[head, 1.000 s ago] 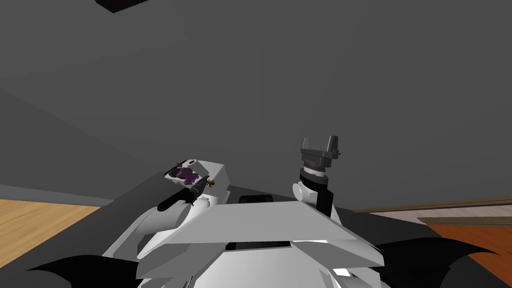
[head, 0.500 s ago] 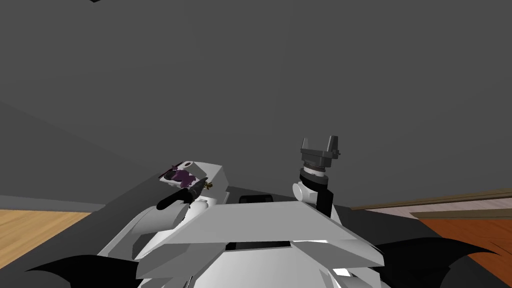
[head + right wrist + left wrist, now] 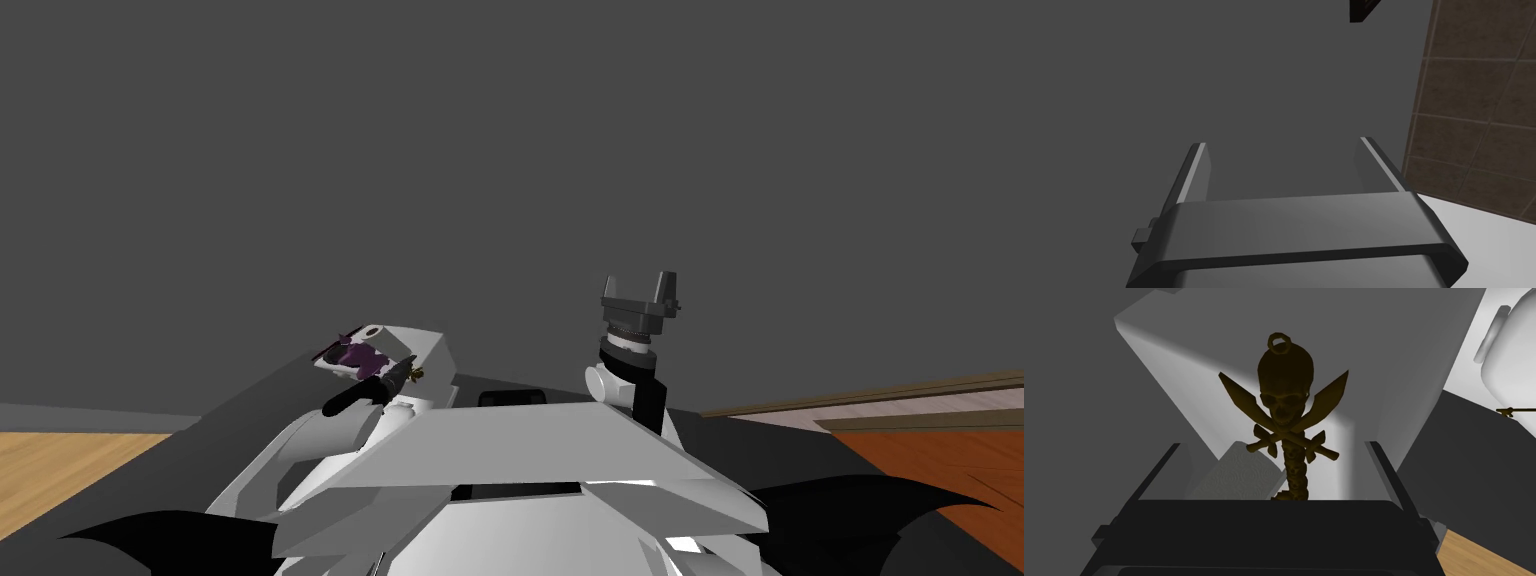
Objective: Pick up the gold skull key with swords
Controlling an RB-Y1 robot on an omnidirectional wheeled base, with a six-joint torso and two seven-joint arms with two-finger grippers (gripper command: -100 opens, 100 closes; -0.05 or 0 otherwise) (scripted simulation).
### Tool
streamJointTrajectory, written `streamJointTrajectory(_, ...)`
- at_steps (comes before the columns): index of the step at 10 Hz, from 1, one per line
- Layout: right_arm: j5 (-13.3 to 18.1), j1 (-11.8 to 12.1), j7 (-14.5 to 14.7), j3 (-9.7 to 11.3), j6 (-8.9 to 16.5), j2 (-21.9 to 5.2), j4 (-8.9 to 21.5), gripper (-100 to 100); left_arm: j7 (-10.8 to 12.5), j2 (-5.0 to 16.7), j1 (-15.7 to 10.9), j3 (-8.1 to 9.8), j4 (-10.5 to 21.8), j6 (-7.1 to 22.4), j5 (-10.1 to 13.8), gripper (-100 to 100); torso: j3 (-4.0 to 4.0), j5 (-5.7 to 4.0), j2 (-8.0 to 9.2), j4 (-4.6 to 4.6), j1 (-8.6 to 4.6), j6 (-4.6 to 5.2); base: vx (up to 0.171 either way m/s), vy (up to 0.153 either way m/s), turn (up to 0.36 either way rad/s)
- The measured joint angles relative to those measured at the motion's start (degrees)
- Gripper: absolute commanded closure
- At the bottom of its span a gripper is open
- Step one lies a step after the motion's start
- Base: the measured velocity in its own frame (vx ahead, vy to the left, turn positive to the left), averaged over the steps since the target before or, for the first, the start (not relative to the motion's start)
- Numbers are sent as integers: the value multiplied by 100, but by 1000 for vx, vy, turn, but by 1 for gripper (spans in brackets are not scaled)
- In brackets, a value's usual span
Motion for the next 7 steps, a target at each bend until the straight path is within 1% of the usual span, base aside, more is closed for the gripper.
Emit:
streamJointTrajectory(2,0,-1,0,0,0,0,0,0,0,-3,30,-1,17,28,-1,100,-7,-4,-21,8,-7,27,-5,1,12)
streamJointTrajectory(4,0,0,0,0,0,0,0,0,0,-2,23,1,10,19,-1,100,-16,1,-33,1,0,24,0,0,0)
streamJointTrajectory(5,0,0,0,0,0,0,0,0,0,-2,23,1,10,19,-1,0,-18,1,-35,0,1,24,0,0,0)
streamJointTrajectory(6,0,0,0,0,0,0,0,0,0,-2,23,1,10,19,0,100,-18,1,-36,0,1,24,-5,-7,10)
streamJointTrajectory(7,0,0,0,0,0,0,0,0,7,8,37,11,-80,58,10,100,-17,-1,-35,1,-4,25,-11,-12,21)
